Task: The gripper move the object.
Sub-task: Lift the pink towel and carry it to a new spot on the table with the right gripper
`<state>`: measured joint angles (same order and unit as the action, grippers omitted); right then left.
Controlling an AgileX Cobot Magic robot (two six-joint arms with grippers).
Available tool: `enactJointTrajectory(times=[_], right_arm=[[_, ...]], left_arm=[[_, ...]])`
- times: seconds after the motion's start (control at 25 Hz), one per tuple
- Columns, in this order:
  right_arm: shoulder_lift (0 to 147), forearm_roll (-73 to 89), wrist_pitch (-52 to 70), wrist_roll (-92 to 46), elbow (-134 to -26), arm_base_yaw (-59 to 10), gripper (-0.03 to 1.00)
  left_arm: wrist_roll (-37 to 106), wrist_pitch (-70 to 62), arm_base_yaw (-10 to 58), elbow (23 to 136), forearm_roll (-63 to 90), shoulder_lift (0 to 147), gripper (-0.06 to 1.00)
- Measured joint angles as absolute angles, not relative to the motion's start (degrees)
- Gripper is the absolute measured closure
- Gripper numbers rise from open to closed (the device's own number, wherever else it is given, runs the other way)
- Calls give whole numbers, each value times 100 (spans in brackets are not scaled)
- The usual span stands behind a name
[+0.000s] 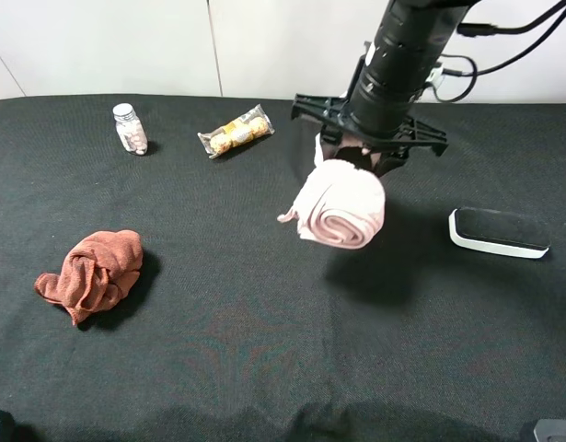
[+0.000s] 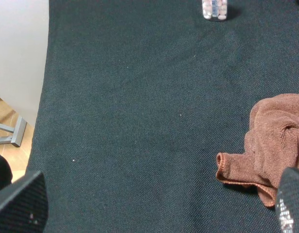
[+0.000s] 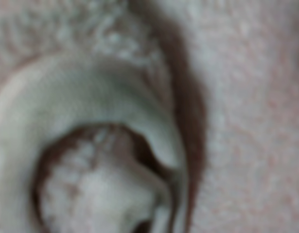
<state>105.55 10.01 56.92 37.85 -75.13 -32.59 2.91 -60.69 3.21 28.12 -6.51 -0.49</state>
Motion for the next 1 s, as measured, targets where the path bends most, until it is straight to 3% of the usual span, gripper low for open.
enactJointTrajectory(times=[0.52,1.0], right_arm=[[10555,1013,5678,3060,-7553,-2305,60],[11004,806,5798,2454,-8546,-1512,60]], left_arm=[[291,-6069,321,2812,-651,-49,-5],[291,-6069,321,2812,-651,-49,-5]])
